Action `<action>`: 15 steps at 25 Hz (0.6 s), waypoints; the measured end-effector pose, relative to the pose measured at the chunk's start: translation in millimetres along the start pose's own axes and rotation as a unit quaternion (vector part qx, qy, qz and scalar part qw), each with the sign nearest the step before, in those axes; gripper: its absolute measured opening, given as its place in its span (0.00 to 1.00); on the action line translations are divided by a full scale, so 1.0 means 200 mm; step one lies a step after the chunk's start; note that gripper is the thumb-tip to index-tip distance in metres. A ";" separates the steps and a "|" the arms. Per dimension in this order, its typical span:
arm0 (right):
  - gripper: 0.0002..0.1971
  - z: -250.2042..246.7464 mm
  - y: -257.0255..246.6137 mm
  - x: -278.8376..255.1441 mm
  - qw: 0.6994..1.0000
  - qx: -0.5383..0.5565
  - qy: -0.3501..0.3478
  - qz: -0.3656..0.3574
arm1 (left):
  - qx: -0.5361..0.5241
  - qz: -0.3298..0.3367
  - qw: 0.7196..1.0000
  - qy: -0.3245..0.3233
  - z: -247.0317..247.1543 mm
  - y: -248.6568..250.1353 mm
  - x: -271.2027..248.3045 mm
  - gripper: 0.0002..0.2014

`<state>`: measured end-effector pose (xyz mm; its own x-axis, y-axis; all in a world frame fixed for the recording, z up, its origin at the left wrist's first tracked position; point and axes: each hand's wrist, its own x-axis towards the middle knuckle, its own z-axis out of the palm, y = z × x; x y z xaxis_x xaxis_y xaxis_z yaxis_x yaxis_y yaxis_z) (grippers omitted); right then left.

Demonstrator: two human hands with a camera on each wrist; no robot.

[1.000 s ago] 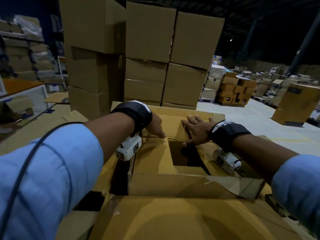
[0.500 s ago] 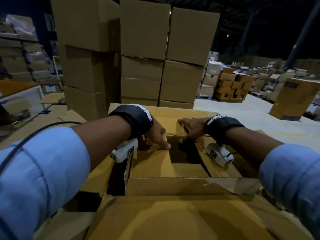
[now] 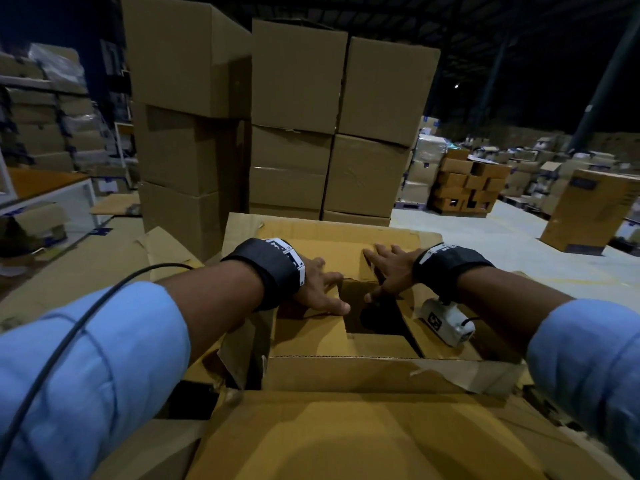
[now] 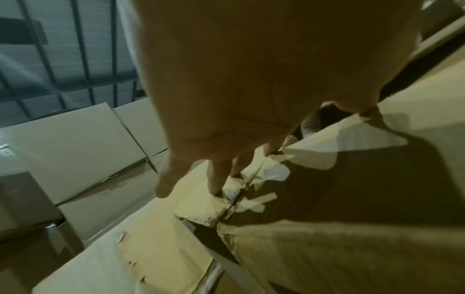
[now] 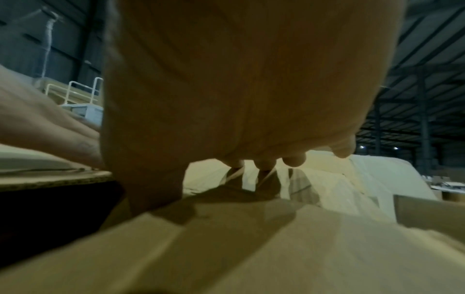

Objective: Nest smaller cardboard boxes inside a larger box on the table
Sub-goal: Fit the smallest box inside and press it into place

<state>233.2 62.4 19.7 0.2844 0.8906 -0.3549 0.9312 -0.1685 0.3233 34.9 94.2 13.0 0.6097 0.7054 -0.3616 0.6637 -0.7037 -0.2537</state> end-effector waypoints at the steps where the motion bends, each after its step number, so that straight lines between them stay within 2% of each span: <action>1: 0.60 0.01 -0.01 -0.03 1.000 -0.017 -0.005 0.004 | -0.001 -0.002 1.000 0.001 0.00 0.00 0.00 0.43; 4: 0.57 0.03 -0.01 -0.12 0.999 -0.040 -0.029 0.013 | -0.002 -0.008 1.000 0.005 0.02 0.01 0.00 0.43; 8: 0.43 -0.04 0.08 -0.22 1.000 -0.009 0.003 0.004 | -0.001 0.006 1.000 0.011 0.03 0.01 0.02 0.44; 11: 0.41 -0.14 0.18 -0.34 0.993 -0.105 0.038 0.032 | -0.024 0.014 1.000 0.003 0.02 0.03 0.01 0.42; 15: 0.32 -0.13 0.27 -0.48 0.972 -0.232 0.017 0.038 | -0.054 0.002 0.999 0.006 0.01 0.07 -0.01 0.42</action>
<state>249.6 -21.0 93.6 0.3340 0.8976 -0.2876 0.7023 -0.0335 0.7111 41.5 83.5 8.2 0.6177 0.7039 -0.3507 0.7032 -0.6940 -0.1544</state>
